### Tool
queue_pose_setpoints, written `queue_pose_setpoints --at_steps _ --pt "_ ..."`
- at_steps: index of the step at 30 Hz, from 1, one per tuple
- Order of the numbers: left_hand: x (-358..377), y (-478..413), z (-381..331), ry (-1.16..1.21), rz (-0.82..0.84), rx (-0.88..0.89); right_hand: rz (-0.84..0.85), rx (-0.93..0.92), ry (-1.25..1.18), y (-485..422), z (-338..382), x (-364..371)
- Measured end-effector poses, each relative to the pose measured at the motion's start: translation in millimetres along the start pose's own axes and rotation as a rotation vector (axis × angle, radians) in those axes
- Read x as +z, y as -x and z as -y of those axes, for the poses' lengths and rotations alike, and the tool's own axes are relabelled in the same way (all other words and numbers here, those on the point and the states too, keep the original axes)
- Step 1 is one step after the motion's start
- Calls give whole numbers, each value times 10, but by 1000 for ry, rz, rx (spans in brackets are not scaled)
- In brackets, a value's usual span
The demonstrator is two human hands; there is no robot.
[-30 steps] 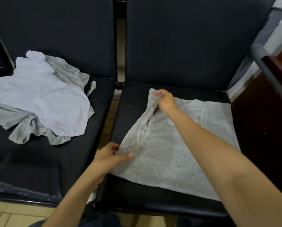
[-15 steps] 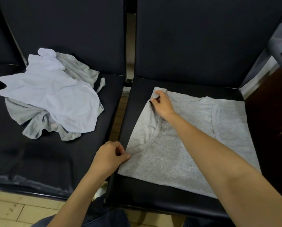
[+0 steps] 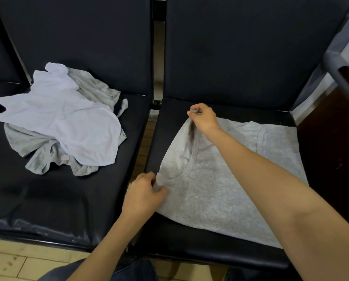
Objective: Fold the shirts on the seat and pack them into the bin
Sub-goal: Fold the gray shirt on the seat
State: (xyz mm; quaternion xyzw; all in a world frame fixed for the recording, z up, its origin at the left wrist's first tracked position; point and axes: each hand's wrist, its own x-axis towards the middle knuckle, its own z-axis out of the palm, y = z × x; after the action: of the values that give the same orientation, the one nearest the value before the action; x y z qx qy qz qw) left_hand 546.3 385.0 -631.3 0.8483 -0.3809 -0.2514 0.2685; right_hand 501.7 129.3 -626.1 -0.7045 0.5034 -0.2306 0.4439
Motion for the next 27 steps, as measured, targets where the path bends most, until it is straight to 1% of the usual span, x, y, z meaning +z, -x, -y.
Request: queue_pose_setpoints --at_steps 2,4,7,9,12,15,16,18,20,22,24,26,27 --pt "42 95 -184 177 -76 82 -31 21 -50 -16 -37 -170" --pt "139 235 -373 233 -94 196 -28 52 -48 -35 -115 -357" --pt "362 427 -596 284 -27 309 6 114 -26 -46 -265 -630" --pt "516 499 -706 299 24 343 22 140 20 -62 -383 -773" --pt "712 507 -779 191 48 393 66 164 43 -32 -497 -910" --pt "847 522 -779 22 135 463 107 165 136 2 -599 -957" --pt "885 529 -773 -4 167 474 99 149 189 22 -625 -968" --pt "909 513 -780 38 181 462 57 94 278 69 -697 -1000" --pt "922 466 -748 46 149 481 40 1 391 170 -781 -1045" --pt "1000 395 -662 -109 43 571 78 -102 537 343 -866 -1104" --pt "1066 357 -592 -228 -13 636 127 -180 641 509 -956 -1179" --pt "1125 340 -580 -279 -42 685 122 -179 661 620 -1069 -1303" --pt "1151 331 -593 -281 -51 709 94 -145 658 652 -1127 -1394"
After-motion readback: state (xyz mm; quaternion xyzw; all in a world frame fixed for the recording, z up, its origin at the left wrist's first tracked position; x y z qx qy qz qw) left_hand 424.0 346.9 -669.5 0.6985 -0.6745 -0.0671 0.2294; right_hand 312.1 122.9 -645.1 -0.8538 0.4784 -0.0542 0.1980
